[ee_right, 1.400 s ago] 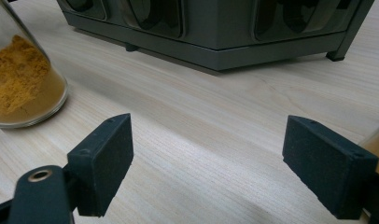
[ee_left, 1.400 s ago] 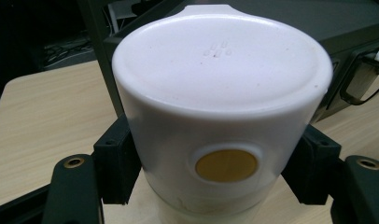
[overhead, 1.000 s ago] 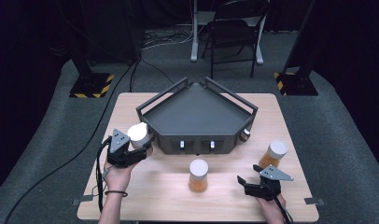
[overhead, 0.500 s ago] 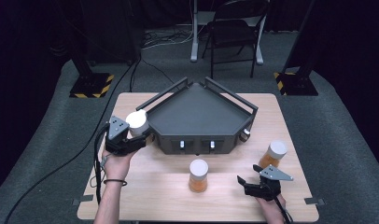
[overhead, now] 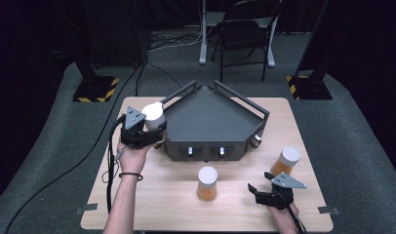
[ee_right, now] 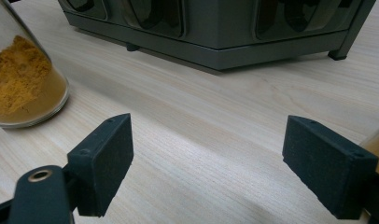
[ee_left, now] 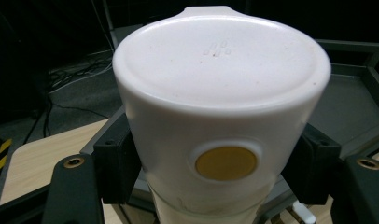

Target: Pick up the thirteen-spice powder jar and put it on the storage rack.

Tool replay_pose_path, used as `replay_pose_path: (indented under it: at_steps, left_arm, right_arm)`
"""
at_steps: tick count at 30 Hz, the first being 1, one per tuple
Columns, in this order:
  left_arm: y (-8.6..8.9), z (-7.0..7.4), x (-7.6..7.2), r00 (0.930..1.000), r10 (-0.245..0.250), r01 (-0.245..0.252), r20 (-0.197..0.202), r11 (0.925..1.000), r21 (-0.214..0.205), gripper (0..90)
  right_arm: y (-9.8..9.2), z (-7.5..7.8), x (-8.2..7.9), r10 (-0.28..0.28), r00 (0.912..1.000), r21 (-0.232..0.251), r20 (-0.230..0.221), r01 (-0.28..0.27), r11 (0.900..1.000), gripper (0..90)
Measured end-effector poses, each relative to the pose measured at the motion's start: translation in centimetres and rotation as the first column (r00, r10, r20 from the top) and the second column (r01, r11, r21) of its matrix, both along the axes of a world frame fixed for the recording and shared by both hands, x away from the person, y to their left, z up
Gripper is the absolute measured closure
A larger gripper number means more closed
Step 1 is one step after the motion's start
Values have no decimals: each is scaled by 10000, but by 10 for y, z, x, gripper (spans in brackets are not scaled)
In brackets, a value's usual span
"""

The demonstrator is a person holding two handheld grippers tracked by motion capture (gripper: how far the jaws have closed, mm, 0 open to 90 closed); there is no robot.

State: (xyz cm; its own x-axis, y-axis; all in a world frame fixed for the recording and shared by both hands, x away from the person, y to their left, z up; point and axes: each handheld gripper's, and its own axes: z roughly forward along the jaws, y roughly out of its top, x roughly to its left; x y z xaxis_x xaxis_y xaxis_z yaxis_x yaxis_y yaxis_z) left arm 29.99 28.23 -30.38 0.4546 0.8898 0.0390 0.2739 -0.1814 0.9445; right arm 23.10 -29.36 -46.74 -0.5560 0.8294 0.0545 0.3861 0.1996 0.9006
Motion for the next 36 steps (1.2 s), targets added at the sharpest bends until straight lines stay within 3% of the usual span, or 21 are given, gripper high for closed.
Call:
replay_pose_path:
  at_steps: [5, 10, 15, 23, 32, 33, 36]
  left_arm:
    - [-11, 2, 12, 9999, 10, -9, -153, 10000, 81, 305]
    - [-19, -1, 20, 9999, -98, 96, -128, 9998, -197, 305]
    - [-30, -3, 27, 9999, -39, 36, -160, 9998, -173, 306]
    - [-45, -7, 36, 9992, 236, -230, -327, 9996, 190, 305]
    - [-47, -15, 40, 9977, 233, -225, -630, 9997, 139, 305]
    - [-46, -18, 39, 9982, 233, -234, -548, 9997, -11, 305]
    - [-47, -18, 39, 9986, 187, -183, -498, 9998, 79, 304]
  right_arm:
    - [0, 0, 0, 21, 10000, -31, 22, -21, 10000, 153]
    - [0, 0, 0, 14, 10000, -3, 31, -14, 10000, 153]
    - [-1, 0, 0, 12, 10000, 38, 16, -12, 10000, 153]
    - [-1, -1, 0, 3, 10000, 58, 10, -3, 10000, 153]
    - [-1, -1, 0, 4, 10000, 63, 8, -4, 10000, 153]
    - [-1, 0, 0, 4, 10000, 45, 15, -4, 10000, 152]
    - [-1, -1, -1, 5, 10000, 63, 31, -5, 10000, 152]
